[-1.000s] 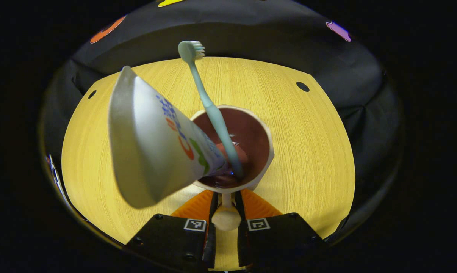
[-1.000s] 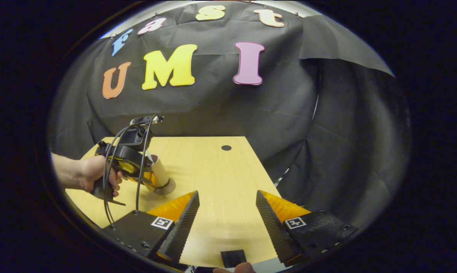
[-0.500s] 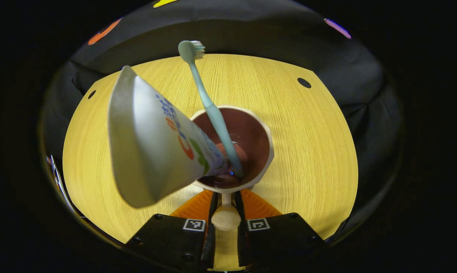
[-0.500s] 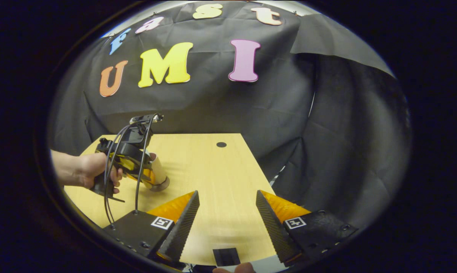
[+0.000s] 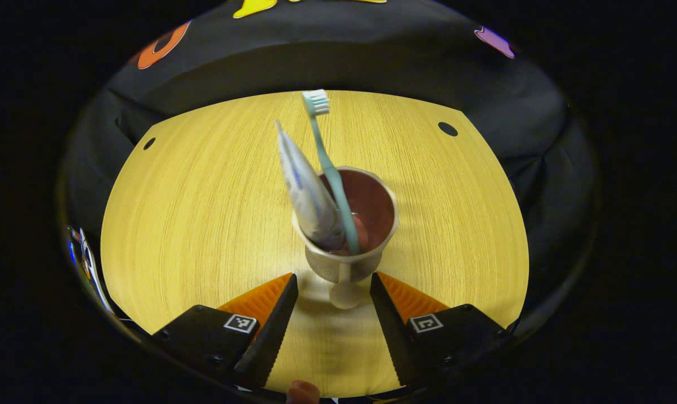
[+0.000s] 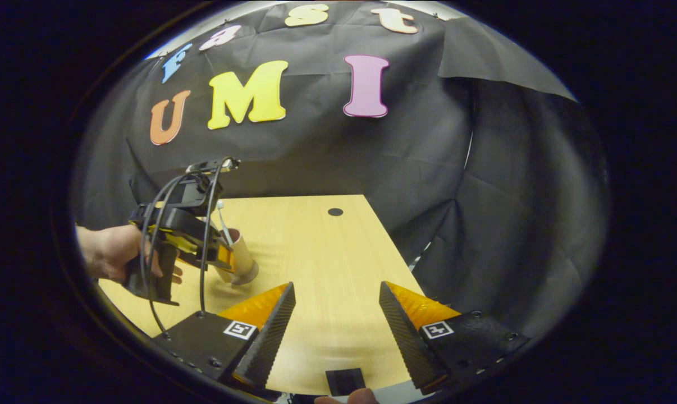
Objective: Put the toothbrush and toothpaste on the desktop into the cup, then pick up the cup and place it on the coaster on the desktop.
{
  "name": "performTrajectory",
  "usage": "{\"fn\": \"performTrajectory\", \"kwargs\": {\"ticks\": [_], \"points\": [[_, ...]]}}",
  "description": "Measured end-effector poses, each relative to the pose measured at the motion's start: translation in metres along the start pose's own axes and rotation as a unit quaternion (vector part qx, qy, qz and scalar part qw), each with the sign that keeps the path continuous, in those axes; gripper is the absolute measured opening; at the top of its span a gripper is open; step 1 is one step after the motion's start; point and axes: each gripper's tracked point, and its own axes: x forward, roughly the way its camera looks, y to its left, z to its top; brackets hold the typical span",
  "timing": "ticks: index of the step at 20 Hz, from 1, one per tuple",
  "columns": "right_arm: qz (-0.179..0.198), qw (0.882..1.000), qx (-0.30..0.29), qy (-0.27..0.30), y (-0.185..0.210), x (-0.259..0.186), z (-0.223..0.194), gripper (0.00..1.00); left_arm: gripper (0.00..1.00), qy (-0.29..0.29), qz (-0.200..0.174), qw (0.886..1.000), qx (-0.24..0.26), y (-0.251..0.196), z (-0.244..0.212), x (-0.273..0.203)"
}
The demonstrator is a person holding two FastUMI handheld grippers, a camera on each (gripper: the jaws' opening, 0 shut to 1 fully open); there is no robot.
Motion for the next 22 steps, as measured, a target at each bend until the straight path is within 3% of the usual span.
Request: {"fn": "performTrajectory", "kwargs": {"ticks": [3,4,12,13,14,15,17,22], "points": [[0.015,1.000,-0.002,0.004,0.015,0.004,-0.003,0.91,0.88,-0.042,-0.006,0.999,0.000,0.030,0.011,-0.032],[0.022,1.000,-0.004,0.003,0.025,0.005,-0.001,0.91,1.00,-0.058,0.004,0.998,0.001,0.044,0.016,-0.044],[0.087,0.995,-0.033,-0.020,0.105,0.011,0.027,0.91,0.98,-0.213,0.046,0.976,-0.009,0.142,0.067,-0.139],[0.092,0.995,-0.035,-0.022,0.114,0.010,0.030,0.92,0.98,-0.228,0.050,0.972,-0.014,0.142,0.065,-0.129],[0.096,0.994,-0.037,-0.026,0.121,0.009,0.032,0.92,0.98,-0.242,0.053,0.969,-0.017,0.204,0.038,-0.130],[0.098,0.994,-0.038,-0.030,0.127,0.008,0.036,0.92,1.00,-0.253,0.055,0.966,-0.019,0.168,0.049,-0.129],[0.101,0.993,-0.042,-0.036,0.138,0.005,0.039,0.92,0.98,-0.271,0.053,0.961,-0.023,0.174,0.058,-0.176],[0.106,0.993,-0.047,-0.039,0.156,0.002,0.040,0.92,0.98,-0.290,0.050,0.955,-0.024,0.183,0.065,-0.174]]}}
